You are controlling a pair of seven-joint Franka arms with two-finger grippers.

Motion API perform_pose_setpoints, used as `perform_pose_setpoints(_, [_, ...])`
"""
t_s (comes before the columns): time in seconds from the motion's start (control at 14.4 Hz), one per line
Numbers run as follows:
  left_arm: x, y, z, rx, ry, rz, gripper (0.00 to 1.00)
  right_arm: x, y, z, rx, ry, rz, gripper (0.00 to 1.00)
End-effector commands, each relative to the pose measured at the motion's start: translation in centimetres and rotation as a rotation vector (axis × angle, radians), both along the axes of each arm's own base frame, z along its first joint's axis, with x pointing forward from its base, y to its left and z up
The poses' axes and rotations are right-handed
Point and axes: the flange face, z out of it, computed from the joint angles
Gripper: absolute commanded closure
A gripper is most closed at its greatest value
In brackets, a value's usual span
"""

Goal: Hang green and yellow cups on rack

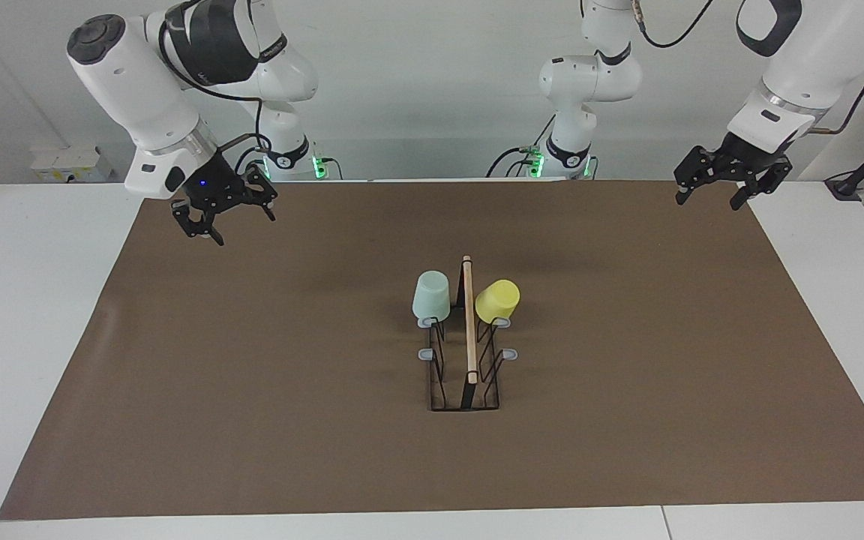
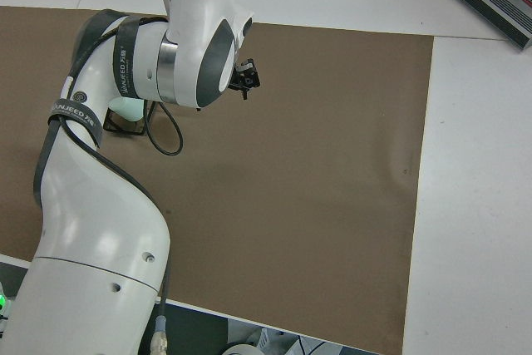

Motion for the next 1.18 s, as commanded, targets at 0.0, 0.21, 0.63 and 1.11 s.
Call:
perform_pose_setpoints(0.0, [-0.8, -0.2, 0.2, -0.003, -0.005, 0.012, 0.0, 0.5, 1.1, 0.4, -0.033, 0.029, -0.038, 0.0])
perform_pose_setpoints(0.21, [-0.8, -0.2, 0.2, -0.003, -0.007, 0.012, 0.0, 0.8, 0.3, 0.7, -0.06, 0.025, -0.047, 0.0])
perform_pose_setpoints(0.63, [-0.7, -0.1, 0.3, 0.003, -0.015, 0.011, 0.0, 0.7, -0.8, 0.4, -0.077, 0.057, -0.123, 0.0])
perform_pose_setpoints(1.11, [-0.7, -0.1, 0.3, 0.005, -0.015, 0.011, 0.0, 0.8, -1.2, 0.4, -0.083, 0.057, -0.13, 0.0])
